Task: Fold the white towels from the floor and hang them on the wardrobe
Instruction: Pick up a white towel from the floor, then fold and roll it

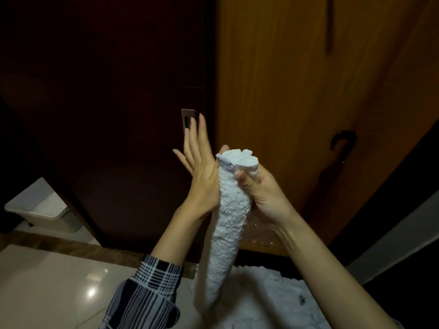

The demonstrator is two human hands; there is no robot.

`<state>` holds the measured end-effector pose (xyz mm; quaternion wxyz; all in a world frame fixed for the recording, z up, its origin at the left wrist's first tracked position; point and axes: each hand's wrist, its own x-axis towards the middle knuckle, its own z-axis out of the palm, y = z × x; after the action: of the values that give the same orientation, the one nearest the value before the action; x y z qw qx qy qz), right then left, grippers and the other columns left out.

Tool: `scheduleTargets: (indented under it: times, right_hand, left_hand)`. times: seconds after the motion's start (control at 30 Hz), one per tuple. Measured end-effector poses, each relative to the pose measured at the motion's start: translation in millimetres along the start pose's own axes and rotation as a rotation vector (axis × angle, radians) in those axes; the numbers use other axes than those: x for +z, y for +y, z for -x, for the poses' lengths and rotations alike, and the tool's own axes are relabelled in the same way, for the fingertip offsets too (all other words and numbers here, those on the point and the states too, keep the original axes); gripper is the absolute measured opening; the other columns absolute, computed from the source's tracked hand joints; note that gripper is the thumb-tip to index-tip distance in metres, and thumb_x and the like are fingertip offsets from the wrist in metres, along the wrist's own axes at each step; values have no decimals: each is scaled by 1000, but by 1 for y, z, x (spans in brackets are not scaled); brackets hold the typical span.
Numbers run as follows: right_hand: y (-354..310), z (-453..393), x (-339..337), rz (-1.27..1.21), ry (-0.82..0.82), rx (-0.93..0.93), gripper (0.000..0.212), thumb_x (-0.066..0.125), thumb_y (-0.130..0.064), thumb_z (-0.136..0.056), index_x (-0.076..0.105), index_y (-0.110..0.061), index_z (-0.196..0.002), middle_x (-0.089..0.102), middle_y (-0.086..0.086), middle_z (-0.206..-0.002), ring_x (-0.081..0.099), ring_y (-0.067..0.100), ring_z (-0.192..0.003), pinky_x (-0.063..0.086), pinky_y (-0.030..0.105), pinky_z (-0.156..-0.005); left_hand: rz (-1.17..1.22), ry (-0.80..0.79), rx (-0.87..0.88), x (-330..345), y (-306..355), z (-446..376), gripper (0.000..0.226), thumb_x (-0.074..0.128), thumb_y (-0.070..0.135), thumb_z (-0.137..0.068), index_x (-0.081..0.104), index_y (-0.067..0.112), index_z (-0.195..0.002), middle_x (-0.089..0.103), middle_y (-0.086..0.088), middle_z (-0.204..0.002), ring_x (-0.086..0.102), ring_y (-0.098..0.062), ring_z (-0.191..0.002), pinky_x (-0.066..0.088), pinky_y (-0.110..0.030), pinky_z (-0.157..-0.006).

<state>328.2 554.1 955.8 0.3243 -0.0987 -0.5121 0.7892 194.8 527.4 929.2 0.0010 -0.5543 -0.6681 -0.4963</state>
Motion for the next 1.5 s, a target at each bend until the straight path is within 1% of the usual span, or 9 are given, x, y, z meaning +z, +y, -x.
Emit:
scheduleTargets:
  times: [0.03, 0.1, 0.23, 0.4, 0.57, 0.8, 1.0, 1.23, 1.5]
  right_hand:
    - [-2, 0, 1, 38, 27, -31, 67, 83, -39, -52, 59, -14, -109, 73, -1, -104, 67, 12, -100, 53, 22, -79]
    - [-6, -2, 3, 108, 88, -86, 59, 82, -30, -51, 60, -13, -103, 74, -2, -95, 69, 12, -92, 54, 22, -73]
    - [-14, -9, 13, 119, 203, -124, 45, 78, -20, -55, 62, -10, -95, 73, 1, -85, 70, 15, -81, 55, 25, -66]
    - [-14, -20, 28, 110, 332, -155, 44, 79, -25, -53, 63, -9, -91, 71, 9, -88, 70, 23, -81, 56, 34, -67]
    - [-24, -26, 33, 313, 310, -139, 44, 81, -23, -61, 64, -2, -95, 71, 8, -87, 71, 17, -75, 57, 29, -64]
    - [-44, -30, 20, 713, 89, -114, 42, 71, -44, -74, 57, -21, -107, 65, -9, -102, 64, -5, -84, 49, 13, -66]
    - [18, 8, -12, 659, 379, -478, 13, 54, -30, -89, 58, -25, -79, 60, -4, -93, 58, 9, -93, 44, 22, -83]
    - [70, 35, -16, 681, 277, -177, 37, 62, -58, -69, 57, -47, -103, 37, -10, -142, 39, 6, -131, 38, 27, -105]
    - [62, 18, -21, 629, 122, -226, 35, 74, -40, -68, 65, -47, -101, 50, -10, -131, 47, 2, -123, 41, 24, -103]
  left_hand:
    - [64, 102, -35, -3, 8, 3, 57, 36, 48, -96, 21, 27, -147, 11, -5, -159, 5, -20, -148, -7, -50, -118]
    - [362, 170, -153, -8, 21, 13, 39, 28, 49, -96, 34, 41, -134, 36, 3, -147, 30, -16, -140, 13, -51, -118]
    - [802, -51, -193, -3, 10, 45, 65, 47, 73, -81, 52, 23, -121, 66, 3, -120, 59, -11, -116, 48, -27, -96]
    - [720, -162, -225, 6, 9, 53, 90, 84, 62, -46, 54, 14, -116, 69, 5, -106, 65, -6, -104, 49, -18, -85]
    - [740, -180, -242, 0, 8, 40, 46, 82, 18, -54, 61, 20, -95, 72, 21, -84, 67, 4, -85, 50, -12, -74]
    - [989, -125, -283, 6, 13, 37, 48, 72, 24, -55, 61, 19, -101, 72, 9, -87, 68, -6, -84, 55, -22, -76]
    - [1062, -177, -268, 0, 22, 26, 44, 70, 22, -60, 60, 6, -100, 69, 4, -83, 65, -10, -77, 53, -24, -72]
    - [996, -152, -236, -5, 25, 13, 39, 72, 24, -60, 67, 19, -99, 67, 5, -85, 63, -10, -80, 51, -29, -75]
    - [961, -155, -271, -9, 30, 1, 43, 70, 26, -62, 62, 8, -100, 64, 4, -78, 61, -10, -69, 51, -24, -65]
